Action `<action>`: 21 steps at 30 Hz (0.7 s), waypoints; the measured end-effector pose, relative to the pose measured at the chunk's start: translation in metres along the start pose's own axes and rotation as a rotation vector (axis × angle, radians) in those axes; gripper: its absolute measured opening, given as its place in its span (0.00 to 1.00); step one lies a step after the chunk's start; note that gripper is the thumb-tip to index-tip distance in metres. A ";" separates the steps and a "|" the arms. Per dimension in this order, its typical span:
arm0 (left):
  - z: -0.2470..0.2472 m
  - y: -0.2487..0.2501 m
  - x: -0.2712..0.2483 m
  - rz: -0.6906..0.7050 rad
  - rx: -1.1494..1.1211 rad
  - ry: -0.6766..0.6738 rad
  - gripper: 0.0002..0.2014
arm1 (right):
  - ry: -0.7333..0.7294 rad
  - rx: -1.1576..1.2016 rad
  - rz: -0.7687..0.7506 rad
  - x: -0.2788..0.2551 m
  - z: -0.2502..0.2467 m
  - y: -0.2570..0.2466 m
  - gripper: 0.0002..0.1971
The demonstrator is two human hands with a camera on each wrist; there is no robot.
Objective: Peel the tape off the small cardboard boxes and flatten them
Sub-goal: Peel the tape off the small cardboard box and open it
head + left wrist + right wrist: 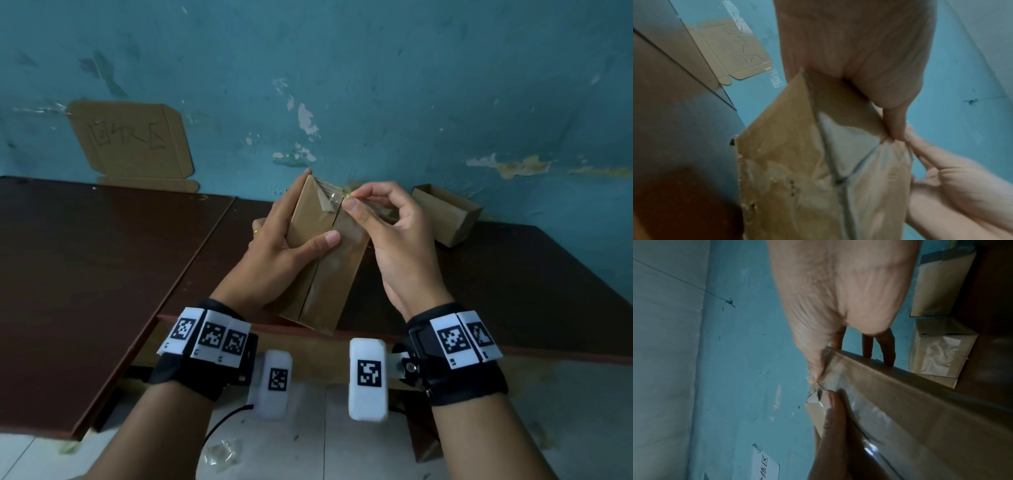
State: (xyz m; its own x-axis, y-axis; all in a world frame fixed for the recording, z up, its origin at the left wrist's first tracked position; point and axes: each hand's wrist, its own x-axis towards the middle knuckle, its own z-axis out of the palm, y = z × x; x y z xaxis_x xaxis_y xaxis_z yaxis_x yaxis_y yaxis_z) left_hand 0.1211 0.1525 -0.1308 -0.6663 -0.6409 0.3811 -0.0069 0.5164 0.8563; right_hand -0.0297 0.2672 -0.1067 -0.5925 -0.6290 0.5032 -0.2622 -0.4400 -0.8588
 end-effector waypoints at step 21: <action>0.012 -0.009 0.004 -0.065 -0.368 0.075 0.46 | -0.145 -0.389 -0.122 0.001 0.005 0.006 0.09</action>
State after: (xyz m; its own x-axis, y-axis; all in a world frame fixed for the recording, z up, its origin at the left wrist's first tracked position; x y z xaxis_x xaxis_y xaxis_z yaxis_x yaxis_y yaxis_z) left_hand 0.1094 0.1518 -0.1406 -0.6166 -0.7124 0.3351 0.2302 0.2438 0.9421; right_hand -0.0279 0.2608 -0.1112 -0.4337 -0.6832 0.5875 -0.6076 -0.2596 -0.7506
